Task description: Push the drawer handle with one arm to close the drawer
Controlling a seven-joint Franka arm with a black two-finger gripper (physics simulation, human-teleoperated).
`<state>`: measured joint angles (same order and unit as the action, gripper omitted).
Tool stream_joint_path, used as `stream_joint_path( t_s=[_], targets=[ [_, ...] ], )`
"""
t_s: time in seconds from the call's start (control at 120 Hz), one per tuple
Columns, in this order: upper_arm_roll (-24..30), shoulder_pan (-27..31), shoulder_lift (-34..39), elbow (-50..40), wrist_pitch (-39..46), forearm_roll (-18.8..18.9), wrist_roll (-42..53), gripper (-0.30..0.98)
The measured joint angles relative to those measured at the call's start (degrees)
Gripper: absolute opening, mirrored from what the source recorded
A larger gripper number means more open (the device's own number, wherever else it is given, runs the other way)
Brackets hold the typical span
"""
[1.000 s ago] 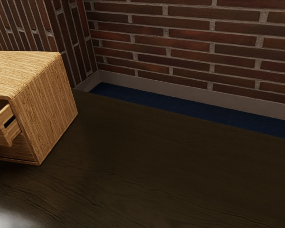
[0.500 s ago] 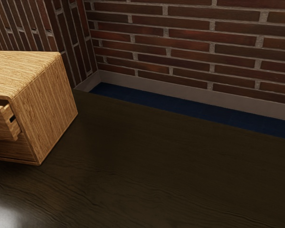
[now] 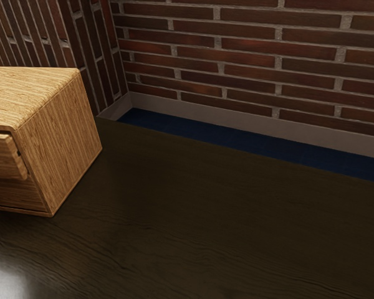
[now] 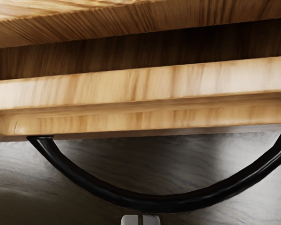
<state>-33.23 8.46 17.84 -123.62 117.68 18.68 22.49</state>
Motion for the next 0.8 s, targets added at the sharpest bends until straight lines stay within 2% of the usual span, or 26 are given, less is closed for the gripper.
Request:
stream_joint_path(
  t_s=[0.8],
  targets=[
    [0.0, -0.1, -4.7, 3.8, 0.2, -1.0, 0.5, -0.10]
  ],
)
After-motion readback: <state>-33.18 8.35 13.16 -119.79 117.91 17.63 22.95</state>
